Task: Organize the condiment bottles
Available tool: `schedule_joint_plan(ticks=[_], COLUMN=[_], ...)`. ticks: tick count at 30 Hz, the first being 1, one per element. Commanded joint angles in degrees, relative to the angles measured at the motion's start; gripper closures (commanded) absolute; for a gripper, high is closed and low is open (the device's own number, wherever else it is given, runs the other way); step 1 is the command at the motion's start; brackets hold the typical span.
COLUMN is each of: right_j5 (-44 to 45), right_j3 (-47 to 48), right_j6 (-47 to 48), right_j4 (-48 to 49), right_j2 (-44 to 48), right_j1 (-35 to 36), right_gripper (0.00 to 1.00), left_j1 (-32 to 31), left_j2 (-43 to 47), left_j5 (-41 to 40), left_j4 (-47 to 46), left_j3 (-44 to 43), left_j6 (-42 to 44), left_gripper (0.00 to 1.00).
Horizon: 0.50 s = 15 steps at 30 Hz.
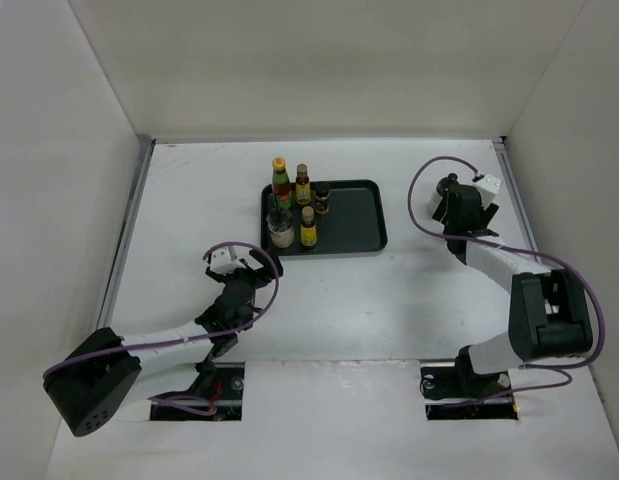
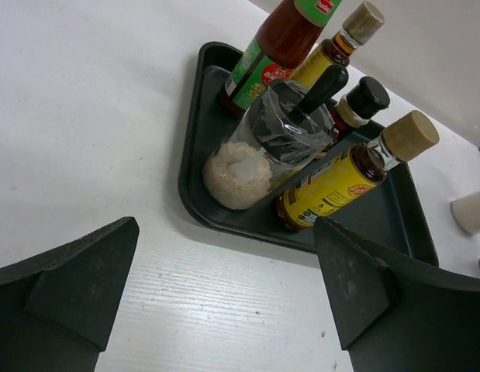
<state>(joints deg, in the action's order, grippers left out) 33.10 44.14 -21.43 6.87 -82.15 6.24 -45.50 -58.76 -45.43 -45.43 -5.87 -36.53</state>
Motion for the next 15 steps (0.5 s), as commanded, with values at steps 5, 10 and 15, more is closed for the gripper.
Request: schedule_joint_plan(ticks=[5,10,15], right_j5=[-4.5,-2.3,-0.6], right_j3=[1.6,-0.4,-2.0], right_j6=[-1.2,0.8,1.2], right_j4=[8.7,12.7,12.6], right_j2=[-3.8,-3.5,0.4], right_j1=[-2.2,-1.7,3.5], right_gripper=[0.44,0.57,0.60], left_j1=[-0.1,-0.2,0.2], left_j2=[-1.1,-2.5,-2.9], left_j5=[0.3,0.3,0.5], left_j4=[-2.9,-2.9,-3.0], left_j3=[-1.2,-1.6,-1.6], left_j6=[-0.7,-0.7,-0.7], left_gripper=[0.00,0.00,0.00])
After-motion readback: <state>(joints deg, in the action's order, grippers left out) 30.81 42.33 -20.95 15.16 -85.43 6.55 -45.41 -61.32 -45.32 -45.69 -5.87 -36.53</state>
